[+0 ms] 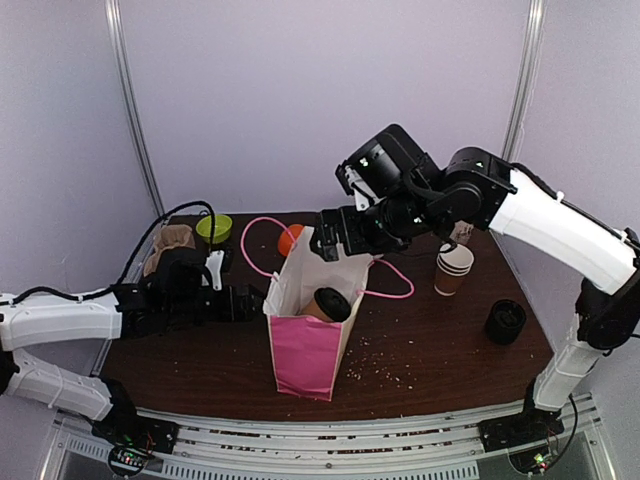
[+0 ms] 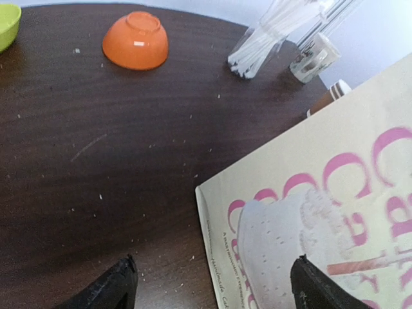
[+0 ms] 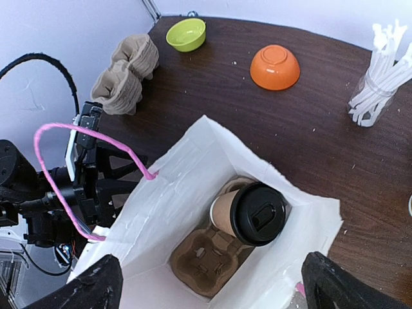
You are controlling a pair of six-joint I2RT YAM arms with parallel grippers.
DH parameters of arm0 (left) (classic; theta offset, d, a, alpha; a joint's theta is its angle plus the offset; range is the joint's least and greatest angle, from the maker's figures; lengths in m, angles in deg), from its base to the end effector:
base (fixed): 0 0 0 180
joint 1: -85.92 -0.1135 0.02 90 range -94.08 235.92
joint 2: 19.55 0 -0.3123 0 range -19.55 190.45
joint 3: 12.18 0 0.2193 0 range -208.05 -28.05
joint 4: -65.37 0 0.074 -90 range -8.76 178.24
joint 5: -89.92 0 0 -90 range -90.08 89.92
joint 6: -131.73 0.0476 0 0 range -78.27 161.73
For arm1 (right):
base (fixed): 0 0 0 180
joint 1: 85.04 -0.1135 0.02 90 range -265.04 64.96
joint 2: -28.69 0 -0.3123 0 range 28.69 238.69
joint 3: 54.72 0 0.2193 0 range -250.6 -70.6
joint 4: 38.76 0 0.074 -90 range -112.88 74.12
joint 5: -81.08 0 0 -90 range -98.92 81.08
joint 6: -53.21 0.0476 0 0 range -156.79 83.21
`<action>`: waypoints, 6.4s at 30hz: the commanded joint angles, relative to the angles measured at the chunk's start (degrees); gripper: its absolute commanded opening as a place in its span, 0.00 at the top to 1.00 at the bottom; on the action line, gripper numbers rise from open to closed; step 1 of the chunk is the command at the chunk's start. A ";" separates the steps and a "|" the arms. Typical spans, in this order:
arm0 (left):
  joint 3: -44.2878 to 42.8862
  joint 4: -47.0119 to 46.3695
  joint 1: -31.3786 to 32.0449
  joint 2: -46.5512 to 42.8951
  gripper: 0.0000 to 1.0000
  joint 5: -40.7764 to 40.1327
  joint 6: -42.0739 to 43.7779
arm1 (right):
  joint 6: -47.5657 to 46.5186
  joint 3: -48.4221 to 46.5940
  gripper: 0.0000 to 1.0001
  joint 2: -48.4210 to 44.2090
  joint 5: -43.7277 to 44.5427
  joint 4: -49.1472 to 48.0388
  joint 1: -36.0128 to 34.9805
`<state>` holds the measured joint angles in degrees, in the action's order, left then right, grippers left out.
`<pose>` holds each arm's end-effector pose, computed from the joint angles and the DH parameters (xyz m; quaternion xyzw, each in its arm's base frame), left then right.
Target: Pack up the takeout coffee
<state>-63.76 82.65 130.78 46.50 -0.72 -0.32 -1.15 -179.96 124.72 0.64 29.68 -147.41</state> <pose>0.1485 -0.1470 0.2801 0.0187 0.8734 -0.3312 0.3567 0.1637 0.2957 0.4546 -0.1734 0.8842 0.2731 0.3371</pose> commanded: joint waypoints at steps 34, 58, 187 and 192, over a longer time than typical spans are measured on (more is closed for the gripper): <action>-28.35 29.14 8.16 -3.85 0.08 12.67 0.63 | -8.66 21.05 0.00 -16.06 -2.77 -13.45 13.82; -46.43 44.51 11.74 15.03 0.90 3.27 8.62 | -8.90 27.39 0.00 -19.11 -6.28 -17.75 15.64; -61.40 39.95 17.72 27.99 1.00 -2.85 0.88 | -25.57 26.60 0.15 -11.68 -3.41 -8.20 3.35; -60.01 38.13 17.72 27.30 1.00 -2.68 0.48 | -22.20 34.52 0.16 -12.41 0.49 -14.11 3.22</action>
<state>-125.04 124.84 148.68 76.11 -3.37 1.04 -25.87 -150.30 112.70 -4.26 19.62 -144.18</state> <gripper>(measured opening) 0.011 0.843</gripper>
